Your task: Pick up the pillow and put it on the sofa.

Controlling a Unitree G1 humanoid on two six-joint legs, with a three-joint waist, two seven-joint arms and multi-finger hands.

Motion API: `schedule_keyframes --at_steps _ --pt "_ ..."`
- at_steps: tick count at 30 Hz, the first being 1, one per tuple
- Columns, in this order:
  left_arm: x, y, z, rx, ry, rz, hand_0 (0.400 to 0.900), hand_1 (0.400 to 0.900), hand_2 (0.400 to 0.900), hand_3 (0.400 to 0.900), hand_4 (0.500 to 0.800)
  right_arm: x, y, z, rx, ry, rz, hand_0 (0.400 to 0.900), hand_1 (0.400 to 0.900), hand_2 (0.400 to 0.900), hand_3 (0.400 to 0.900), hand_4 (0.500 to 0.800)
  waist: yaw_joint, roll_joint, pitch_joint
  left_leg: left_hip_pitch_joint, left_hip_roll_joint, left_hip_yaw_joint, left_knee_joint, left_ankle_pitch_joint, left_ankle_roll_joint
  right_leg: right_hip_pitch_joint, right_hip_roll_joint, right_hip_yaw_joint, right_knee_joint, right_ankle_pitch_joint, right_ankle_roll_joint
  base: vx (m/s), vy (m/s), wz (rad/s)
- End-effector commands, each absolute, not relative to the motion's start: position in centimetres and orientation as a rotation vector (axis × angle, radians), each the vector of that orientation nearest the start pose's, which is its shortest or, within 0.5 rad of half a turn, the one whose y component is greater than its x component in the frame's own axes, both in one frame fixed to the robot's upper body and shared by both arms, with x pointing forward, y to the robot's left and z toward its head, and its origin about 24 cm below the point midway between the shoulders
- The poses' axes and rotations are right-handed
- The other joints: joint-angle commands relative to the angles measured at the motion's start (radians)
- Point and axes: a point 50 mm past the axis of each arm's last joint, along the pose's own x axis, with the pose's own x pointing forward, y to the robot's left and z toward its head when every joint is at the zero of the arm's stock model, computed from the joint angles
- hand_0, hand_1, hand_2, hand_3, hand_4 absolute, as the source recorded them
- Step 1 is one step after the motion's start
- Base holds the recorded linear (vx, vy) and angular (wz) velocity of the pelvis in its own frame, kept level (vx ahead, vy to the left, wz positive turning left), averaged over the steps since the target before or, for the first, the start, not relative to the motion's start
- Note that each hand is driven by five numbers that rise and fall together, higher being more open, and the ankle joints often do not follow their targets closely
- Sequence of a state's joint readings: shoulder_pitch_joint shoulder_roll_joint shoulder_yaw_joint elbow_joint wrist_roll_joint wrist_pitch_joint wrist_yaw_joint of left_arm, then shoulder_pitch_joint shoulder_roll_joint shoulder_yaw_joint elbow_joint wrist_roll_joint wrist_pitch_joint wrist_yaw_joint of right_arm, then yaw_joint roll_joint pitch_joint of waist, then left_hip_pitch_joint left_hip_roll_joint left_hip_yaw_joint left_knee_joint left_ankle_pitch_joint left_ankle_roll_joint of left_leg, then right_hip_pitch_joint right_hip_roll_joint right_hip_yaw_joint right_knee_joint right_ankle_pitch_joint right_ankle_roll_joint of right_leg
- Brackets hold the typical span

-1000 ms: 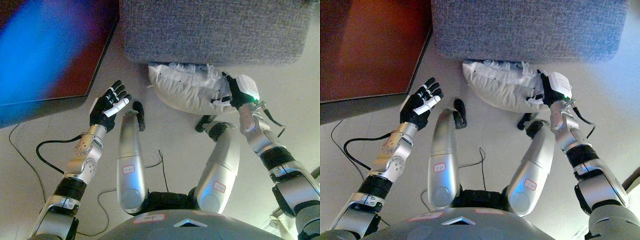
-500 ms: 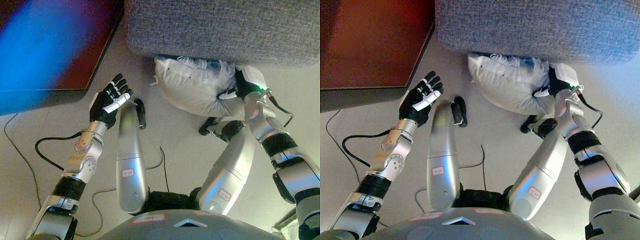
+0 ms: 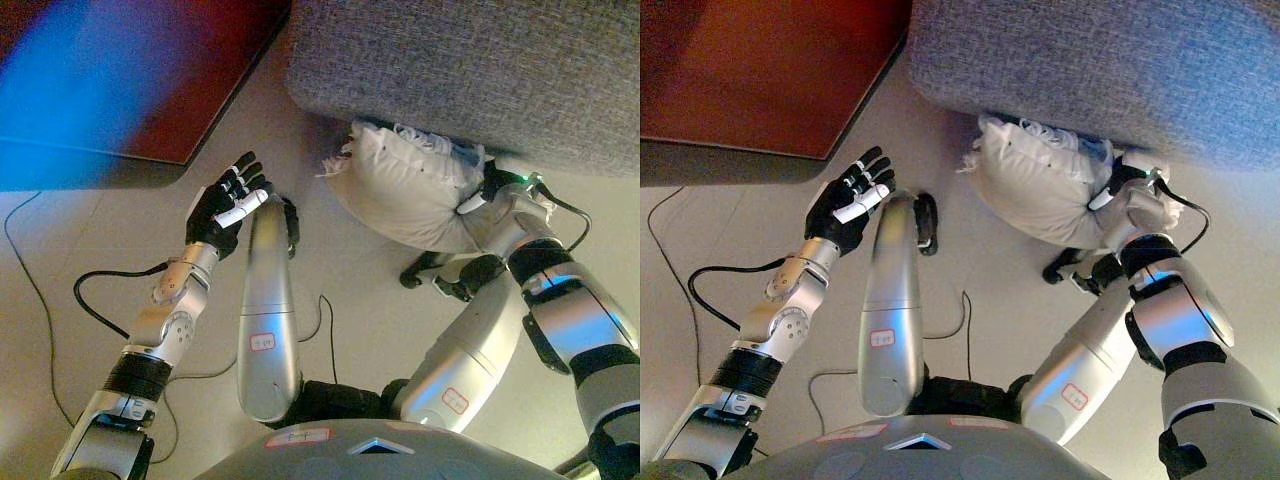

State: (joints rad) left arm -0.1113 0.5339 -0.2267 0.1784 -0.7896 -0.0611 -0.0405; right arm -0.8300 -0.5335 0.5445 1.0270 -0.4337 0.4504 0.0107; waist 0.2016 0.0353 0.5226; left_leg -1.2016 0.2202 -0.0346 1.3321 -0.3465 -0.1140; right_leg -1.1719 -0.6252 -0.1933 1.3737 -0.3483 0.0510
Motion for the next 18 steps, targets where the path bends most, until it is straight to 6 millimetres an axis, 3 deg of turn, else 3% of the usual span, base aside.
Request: schedule_keyframes --at_steps 1,11,18 --pt "27.1 18.9 6.9 -0.221 -0.019 -0.28 0.9 0.9 0.9 0.9 0.8 35.5 -29.3 6.4 -1.275 0.753 -0.198 0.4 0.4 0.4 0.4 0.5 0.032 0.084 -0.003 0.014 0.034 0.01 0.012 -0.017 0.017 -0.024 0.031 0.048 0.033 -0.002 0.066 0.04 -0.01 0.06" --pt "26.4 19.0 6.2 -0.235 0.01 -0.267 0.9 0.9 0.9 0.9 0.8 35.6 -28.2 5.6 -1.155 0.622 -0.196 0.4 0.4 0.4 0.4 0.5 0.031 0.083 -0.003 0.03 0.051 0.002 0.009 -0.011 0.017 0.003 0.034 0.047 0.026 0.002 0.073 0.03 -0.002 -0.02" --pt "26.0 19.5 5.7 -0.245 0.035 -0.218 0.9 0.9 0.9 0.9 0.8 36.1 -26.8 6.8 -1.08 0.436 -0.204 0.4 0.4 0.4 0.4 0.5 0.021 0.07 -0.003 0.08 0.063 0.013 -0.096 0.034 0.023 0.054 0.053 0.023 -0.069 0.048 0.087 0.03 -0.02 -0.05"
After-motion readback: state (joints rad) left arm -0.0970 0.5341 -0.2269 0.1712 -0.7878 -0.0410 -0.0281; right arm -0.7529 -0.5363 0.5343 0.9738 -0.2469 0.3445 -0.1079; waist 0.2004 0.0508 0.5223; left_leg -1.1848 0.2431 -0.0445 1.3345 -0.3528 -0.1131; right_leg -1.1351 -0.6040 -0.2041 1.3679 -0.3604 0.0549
